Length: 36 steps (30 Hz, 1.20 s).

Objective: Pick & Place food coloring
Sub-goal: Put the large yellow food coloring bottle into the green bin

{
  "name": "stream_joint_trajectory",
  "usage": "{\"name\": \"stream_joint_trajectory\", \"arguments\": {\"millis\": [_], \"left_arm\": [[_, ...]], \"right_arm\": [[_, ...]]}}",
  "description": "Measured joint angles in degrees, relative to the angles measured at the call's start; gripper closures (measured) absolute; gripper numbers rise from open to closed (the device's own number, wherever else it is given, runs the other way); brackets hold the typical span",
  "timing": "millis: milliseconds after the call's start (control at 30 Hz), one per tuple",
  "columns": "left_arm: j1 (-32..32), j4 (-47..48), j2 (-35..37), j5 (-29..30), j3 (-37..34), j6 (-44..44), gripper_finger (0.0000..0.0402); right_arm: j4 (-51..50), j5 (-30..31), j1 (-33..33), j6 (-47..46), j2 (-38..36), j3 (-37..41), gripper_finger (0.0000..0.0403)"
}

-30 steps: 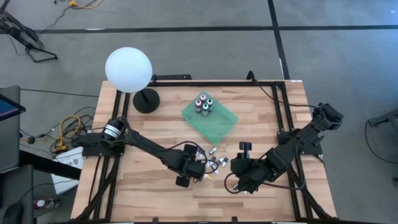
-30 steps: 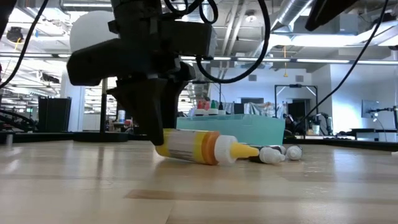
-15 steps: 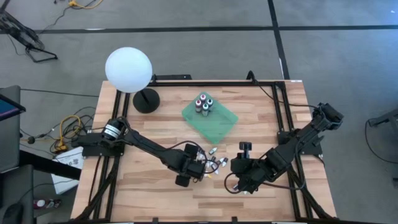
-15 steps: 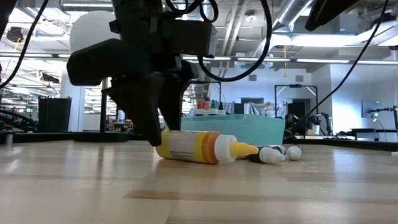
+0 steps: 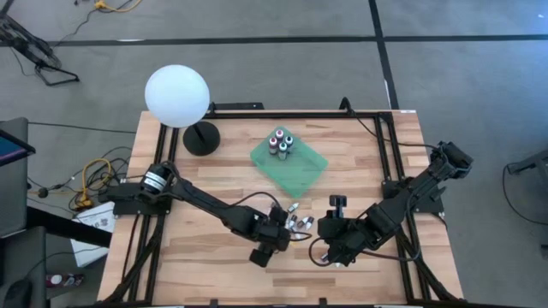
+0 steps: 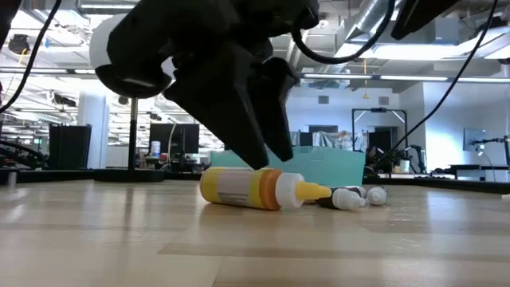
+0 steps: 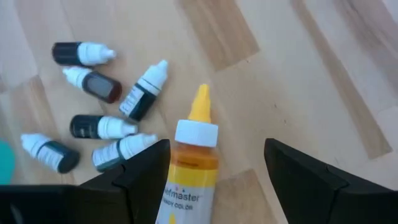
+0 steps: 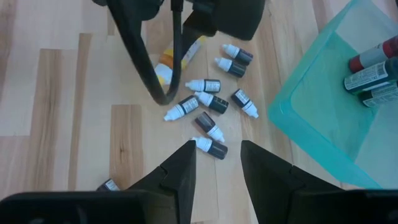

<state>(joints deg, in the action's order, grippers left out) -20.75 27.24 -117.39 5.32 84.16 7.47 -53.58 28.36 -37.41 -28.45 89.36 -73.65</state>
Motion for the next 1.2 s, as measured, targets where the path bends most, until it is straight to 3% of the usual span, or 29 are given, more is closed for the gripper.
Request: {"name": "stream_joint_trajectory", "arguments": {"millis": [333,733,967,1200], "left_arm": [[0.2,-6.6,-4.6,-0.4,0.0,1.6,0.0148],[0.3,-1.9,-4.4,0.3,0.0,1.4,0.017],[0.6,5.7,-4.3,3.1,2.4,1.3,0.0171],[1.9,7.2,-4.4,1.9,2.4,-1.0,0.0171]], "right_arm": [[-0.2,0.0,0.0,-0.2,-0.1,0.0,0.0284],[0.0,0.1,0.0,-0.1,-0.1,0.0,0.0284],[0.1,0.1,0.0,-0.1,-0.1,0.0,0.0284],[0.4,0.1,0.0,-0.1,-0.1,0.0,0.0284]]}}
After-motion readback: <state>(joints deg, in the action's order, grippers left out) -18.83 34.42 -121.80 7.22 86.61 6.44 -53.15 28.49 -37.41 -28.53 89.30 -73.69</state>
